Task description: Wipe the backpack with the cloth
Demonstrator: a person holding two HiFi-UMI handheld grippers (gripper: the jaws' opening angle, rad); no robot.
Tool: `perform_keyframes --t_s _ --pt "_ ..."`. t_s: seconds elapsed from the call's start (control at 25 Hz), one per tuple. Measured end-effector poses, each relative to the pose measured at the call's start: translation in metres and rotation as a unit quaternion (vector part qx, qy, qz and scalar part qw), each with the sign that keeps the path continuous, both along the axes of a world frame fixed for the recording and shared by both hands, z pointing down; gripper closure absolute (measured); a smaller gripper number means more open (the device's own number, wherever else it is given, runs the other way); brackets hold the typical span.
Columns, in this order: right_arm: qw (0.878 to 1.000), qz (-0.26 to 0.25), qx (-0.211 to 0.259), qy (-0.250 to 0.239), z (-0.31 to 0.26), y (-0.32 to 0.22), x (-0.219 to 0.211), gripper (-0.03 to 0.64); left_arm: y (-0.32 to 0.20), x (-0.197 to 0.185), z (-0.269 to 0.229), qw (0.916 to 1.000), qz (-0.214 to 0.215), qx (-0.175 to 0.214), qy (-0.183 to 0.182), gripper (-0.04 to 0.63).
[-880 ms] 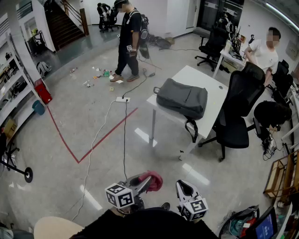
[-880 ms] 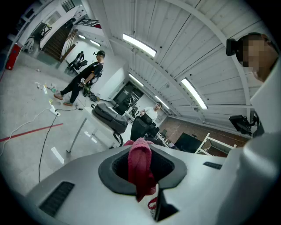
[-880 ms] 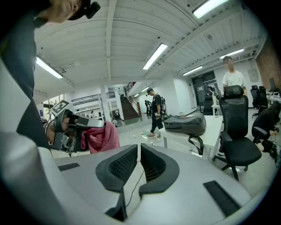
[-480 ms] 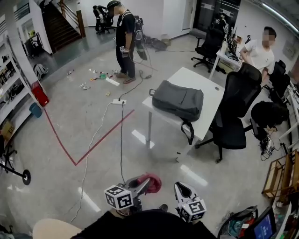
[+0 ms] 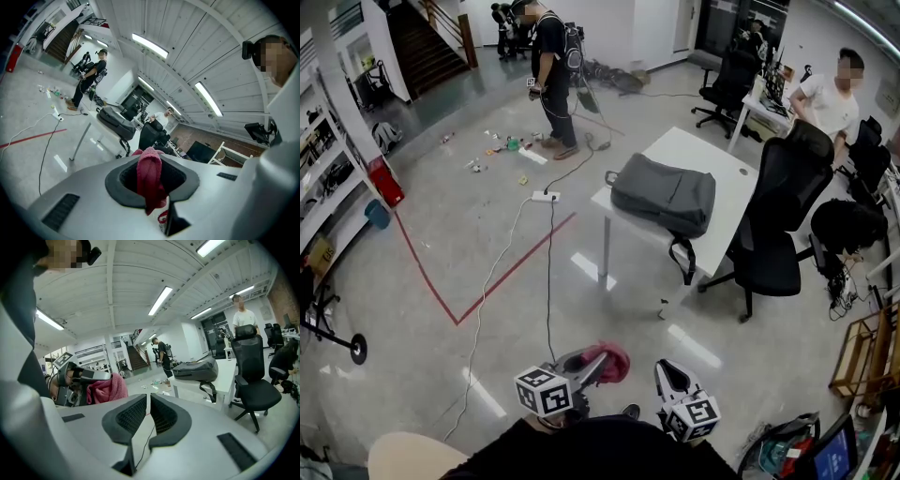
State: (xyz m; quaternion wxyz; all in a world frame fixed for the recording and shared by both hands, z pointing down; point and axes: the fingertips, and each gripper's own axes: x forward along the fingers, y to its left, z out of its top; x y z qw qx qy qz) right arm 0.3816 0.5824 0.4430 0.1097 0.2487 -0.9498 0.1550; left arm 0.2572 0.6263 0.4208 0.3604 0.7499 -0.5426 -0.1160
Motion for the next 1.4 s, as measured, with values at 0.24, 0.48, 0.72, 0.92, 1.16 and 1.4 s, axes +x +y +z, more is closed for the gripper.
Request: perform_keyframes --t_s 0.24,0.48,0.72,0.92,1.16,1.4 --pt "1.0 -0.002 -0.004 0.0 0.0 -0.001 0.015 0.582 -0.003 0.017 0.0 1.0 0.004 -0.007 0.004 0.518" --pt "0.999 0.031 0.019 -0.015 -0.013 -0.034 0.055 0.583 -0.037 0.052 0.004 0.9998 0.022 -0.002 0.002 0.518" --pt "0.968 0.239 0.063 -0.041 -0.029 -0.1 0.214 0.583 -0.084 0.132 0.007 0.9945 0.104 0.006 -0.004 0.518" --pt "0.987 0.149 0.048 -0.044 -0.03 -0.088 0.183 0.581 -0.085 0.148 0.0 0.9935 0.114 0.003 -0.002 0.518" --pt "0.996 0.025 0.003 -0.087 -0.02 -0.071 0.094 0.547 -0.092 0.111 0.011 0.9973 0.073 -0.013 0.001 0.518" --pt "0.99 -0.046 -0.006 -0.136 -0.032 -0.09 0.001 0.408 -0.115 0.04 0.016 0.9988 0.045 -0.019 0.006 0.518"
